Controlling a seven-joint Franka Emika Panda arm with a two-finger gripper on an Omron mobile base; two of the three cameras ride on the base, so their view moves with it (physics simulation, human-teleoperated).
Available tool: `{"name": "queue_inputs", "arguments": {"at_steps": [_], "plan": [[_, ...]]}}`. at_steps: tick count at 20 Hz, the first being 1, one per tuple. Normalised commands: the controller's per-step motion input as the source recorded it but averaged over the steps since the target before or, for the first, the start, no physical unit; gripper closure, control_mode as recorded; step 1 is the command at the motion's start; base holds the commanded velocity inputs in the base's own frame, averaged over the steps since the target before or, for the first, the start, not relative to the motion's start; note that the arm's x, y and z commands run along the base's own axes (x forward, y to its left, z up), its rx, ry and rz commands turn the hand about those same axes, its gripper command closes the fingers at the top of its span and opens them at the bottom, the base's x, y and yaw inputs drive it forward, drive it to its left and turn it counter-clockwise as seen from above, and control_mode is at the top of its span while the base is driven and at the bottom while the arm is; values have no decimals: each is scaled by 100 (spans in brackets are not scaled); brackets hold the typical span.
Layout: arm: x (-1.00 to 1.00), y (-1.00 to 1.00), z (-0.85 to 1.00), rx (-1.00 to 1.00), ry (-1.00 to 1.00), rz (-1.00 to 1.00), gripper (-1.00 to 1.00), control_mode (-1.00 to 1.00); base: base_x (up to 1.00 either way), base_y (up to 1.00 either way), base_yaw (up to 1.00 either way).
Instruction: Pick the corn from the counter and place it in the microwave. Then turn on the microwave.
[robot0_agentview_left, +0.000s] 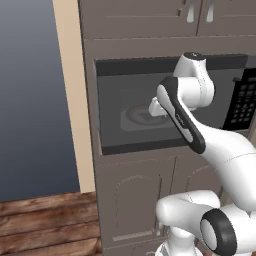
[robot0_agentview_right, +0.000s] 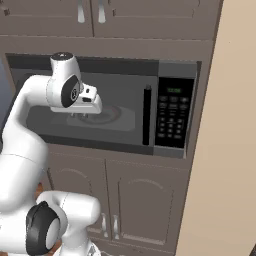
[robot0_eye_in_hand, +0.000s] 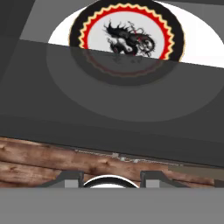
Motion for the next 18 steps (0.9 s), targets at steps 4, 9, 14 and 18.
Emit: {"name": "queue_inputs", "arguments": {"at_steps": [4,9,14,18], "plan": [[0,0,0,0,0,0,-100,100,0,0,0],[0,0,0,0,0,0,-100,100,0,0,0],[0,0,0,0,0,0,-100,100,-14,-2,0],[0,0,0,0,0,0,-100,100,-23,-6,0]]}}
